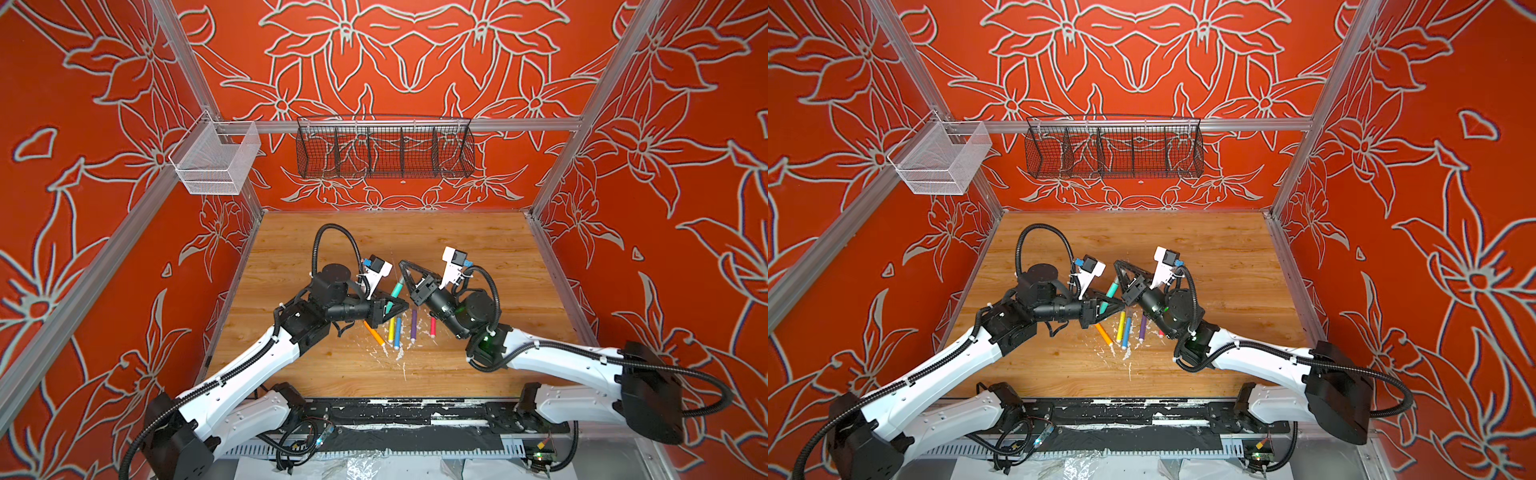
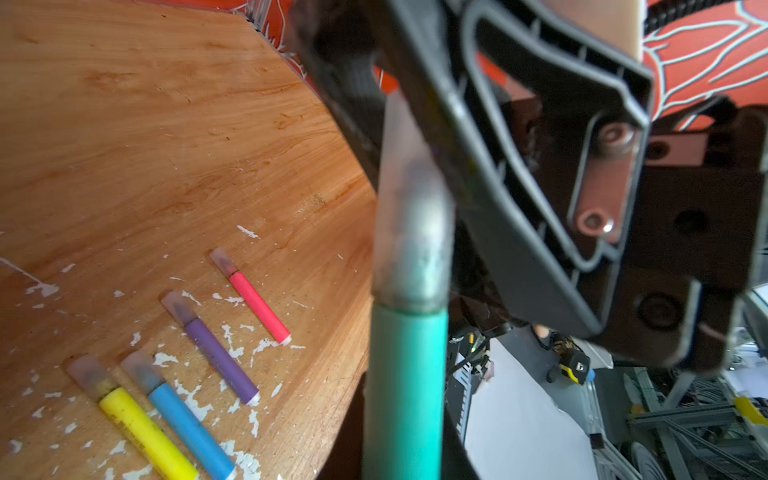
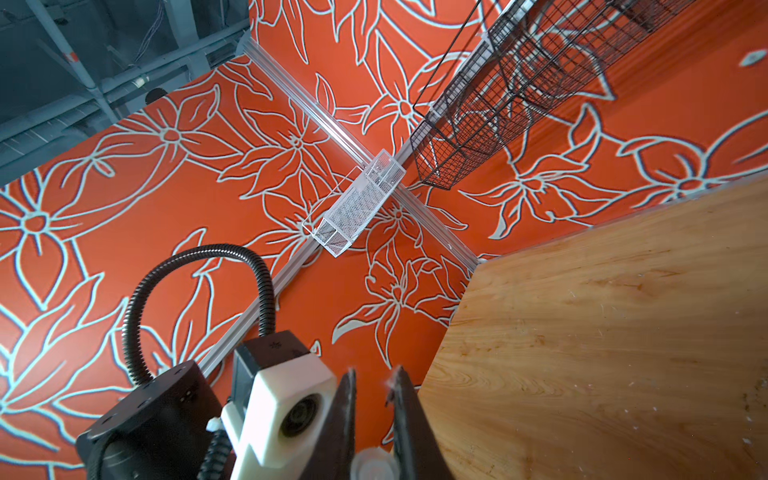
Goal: Insert the pens into the pen caps
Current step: 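Open the right gripper and withdraw it while the left holds the capped green marker, then lay the capped green marker on the table with the left gripper while the right retracts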
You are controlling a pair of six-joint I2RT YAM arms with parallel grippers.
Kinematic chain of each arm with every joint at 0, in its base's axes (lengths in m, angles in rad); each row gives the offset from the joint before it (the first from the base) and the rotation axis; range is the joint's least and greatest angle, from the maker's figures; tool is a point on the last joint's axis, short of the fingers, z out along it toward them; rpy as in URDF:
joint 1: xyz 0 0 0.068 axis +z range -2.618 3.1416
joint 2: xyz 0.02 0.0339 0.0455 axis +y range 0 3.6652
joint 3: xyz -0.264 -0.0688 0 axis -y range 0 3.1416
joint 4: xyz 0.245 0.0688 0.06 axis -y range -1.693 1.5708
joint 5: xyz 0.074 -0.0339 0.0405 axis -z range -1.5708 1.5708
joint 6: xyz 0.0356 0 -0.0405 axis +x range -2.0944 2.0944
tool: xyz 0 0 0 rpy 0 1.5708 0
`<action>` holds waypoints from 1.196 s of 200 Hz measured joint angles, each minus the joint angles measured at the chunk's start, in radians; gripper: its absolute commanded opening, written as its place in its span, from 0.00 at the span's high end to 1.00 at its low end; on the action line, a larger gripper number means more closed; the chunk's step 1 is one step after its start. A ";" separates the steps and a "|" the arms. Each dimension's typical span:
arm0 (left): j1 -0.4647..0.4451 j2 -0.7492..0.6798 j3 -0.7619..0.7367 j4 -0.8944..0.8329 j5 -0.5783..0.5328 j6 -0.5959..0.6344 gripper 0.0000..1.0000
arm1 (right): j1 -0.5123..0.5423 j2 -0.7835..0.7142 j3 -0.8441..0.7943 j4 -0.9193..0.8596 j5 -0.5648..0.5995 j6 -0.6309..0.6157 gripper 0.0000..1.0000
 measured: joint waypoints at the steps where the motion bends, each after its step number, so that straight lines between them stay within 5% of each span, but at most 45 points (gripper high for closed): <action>1: 0.003 -0.001 0.000 0.000 0.004 0.000 1.00 | 0.000 0.001 0.001 0.000 -0.001 -0.001 1.00; 49: 0.039 -0.048 0.010 -0.023 0.028 0.011 1.00 | 0.011 0.043 0.057 0.031 -0.072 -0.051 1.00; 123: 0.039 -0.090 0.016 -0.187 -0.159 0.135 1.00 | 0.041 0.122 0.033 0.074 -0.018 0.018 1.00; 142: 0.039 -0.084 0.014 -0.201 -0.174 0.130 1.00 | 0.043 0.107 0.028 0.005 -0.015 0.040 0.56; 153: 0.061 -0.081 0.019 -0.172 -0.308 0.087 1.00 | 0.073 0.075 0.012 -0.087 -0.071 0.027 0.40; 159: 0.096 -0.081 0.014 -0.147 -0.368 0.063 1.00 | 0.085 0.044 0.010 -0.166 -0.109 0.023 0.19; 167: 0.127 -0.082 0.010 -0.114 -0.444 0.031 1.00 | 0.105 0.000 0.012 -0.282 -0.152 0.012 0.04; 207: 0.135 -0.161 -0.177 -0.063 -0.666 -0.127 1.00 | -0.058 -0.193 0.182 -0.833 -0.108 -0.056 0.03; 239: 0.135 -0.093 -0.341 -0.102 -0.779 -0.265 1.00 | -0.223 -0.277 0.291 -1.064 0.117 -0.164 0.02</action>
